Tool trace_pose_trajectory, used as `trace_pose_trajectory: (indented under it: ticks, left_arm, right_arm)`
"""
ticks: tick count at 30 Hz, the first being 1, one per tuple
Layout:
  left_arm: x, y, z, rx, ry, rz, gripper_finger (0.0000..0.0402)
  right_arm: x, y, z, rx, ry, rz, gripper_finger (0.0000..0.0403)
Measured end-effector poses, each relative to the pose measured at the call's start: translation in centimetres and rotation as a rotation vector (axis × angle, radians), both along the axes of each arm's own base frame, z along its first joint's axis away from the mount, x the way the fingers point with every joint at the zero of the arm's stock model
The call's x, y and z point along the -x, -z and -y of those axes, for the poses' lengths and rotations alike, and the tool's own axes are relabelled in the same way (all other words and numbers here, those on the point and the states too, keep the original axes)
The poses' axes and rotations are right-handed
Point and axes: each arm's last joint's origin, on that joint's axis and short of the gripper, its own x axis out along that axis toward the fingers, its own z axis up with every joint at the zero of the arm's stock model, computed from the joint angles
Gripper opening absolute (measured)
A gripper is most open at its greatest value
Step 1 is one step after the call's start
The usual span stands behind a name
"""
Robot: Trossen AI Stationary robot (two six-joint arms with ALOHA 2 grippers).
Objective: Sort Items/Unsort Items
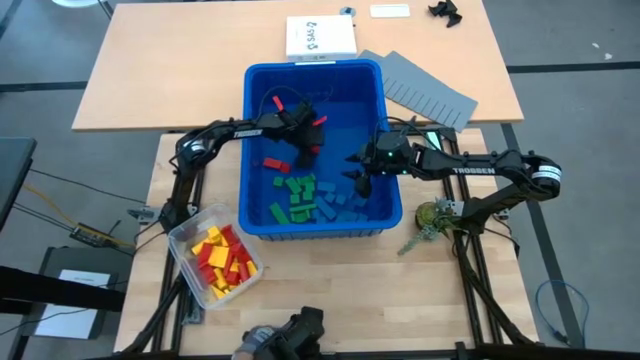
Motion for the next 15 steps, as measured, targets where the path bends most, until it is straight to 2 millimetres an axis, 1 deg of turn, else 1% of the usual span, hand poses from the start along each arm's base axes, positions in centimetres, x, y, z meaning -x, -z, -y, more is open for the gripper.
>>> trace_pose_trajectory:
  ticks: [1, 5, 9, 12, 15]
  left_arm:
    - [0.2, 0.5, 0.0, 0.027, 0.003, -0.017, 0.0223]
    - [0.3, 1.5, -0.5, 0.059, -0.002, -0.026, 0.0223]
    - [0.4, 1.6, -0.5, 0.094, -0.015, -0.021, 0.0218]
    - [0.4, 1.7, -0.5, 0.098, -0.018, -0.027, 0.0198]
    - [0.5, 1.7, -0.4, 0.106, -0.034, -0.035, 0.0162]
  right_arm:
    - [0.0, 0.0, 0.0, -0.003, 0.003, 0.000, 0.0229]
    - [0.0, 0.0, 0.0, -0.018, 0.011, 0.006, 0.0229]
    - [0.0, 0.0, 0.0, -0.022, 0.013, 0.007, 0.0229]
    - [0.0, 0.0, 0.0, -0.020, 0.012, 0.007, 0.0229]
    - [0.0, 0.0, 0.0, -0.018, 0.011, 0.006, 0.0229]
